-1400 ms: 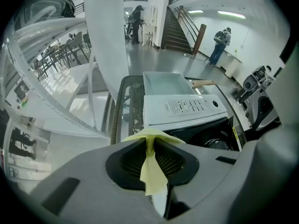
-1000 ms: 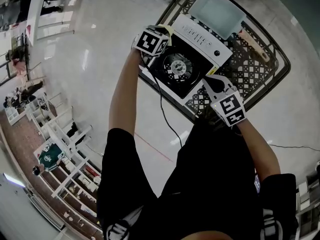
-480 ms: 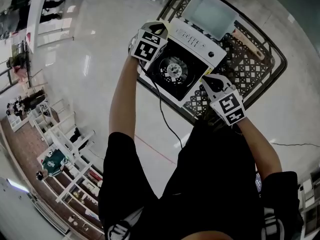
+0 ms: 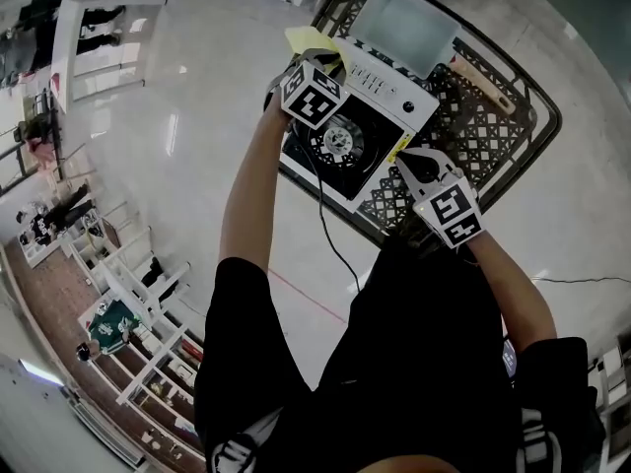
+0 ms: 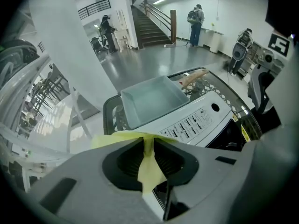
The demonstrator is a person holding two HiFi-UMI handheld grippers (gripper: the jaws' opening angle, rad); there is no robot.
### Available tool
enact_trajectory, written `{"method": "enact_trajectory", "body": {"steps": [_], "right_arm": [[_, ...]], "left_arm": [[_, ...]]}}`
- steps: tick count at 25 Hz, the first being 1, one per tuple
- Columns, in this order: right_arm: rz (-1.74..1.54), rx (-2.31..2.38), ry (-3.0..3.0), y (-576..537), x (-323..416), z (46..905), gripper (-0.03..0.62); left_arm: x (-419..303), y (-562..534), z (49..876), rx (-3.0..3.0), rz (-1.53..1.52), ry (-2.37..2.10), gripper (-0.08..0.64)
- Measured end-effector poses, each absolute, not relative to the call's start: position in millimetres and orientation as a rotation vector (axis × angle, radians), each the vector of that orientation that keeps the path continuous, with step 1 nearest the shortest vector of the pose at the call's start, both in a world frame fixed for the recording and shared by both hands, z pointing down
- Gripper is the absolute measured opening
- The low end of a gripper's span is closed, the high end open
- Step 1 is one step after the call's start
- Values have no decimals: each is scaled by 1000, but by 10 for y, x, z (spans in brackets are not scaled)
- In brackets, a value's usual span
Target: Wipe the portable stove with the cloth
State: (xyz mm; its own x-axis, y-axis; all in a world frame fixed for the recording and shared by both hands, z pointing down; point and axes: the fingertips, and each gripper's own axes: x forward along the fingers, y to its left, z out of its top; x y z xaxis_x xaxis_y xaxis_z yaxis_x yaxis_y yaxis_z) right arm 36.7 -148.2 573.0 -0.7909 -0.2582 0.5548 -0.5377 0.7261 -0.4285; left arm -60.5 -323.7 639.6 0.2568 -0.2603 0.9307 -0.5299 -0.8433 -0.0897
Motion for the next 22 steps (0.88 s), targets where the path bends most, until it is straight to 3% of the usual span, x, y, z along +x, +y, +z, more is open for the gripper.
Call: {"method": "enact_trajectory", "body": {"steps": [5,22], "right_arm": [[823,615,-2460,-1469,412,5754,5],[817,633,-2464,-1319,472,5677,6]], "left_arm": [[-472,-3153,6391,2271,1592,-718,86],[-135,-2828,6371,2283,1545,-748,84]]}}
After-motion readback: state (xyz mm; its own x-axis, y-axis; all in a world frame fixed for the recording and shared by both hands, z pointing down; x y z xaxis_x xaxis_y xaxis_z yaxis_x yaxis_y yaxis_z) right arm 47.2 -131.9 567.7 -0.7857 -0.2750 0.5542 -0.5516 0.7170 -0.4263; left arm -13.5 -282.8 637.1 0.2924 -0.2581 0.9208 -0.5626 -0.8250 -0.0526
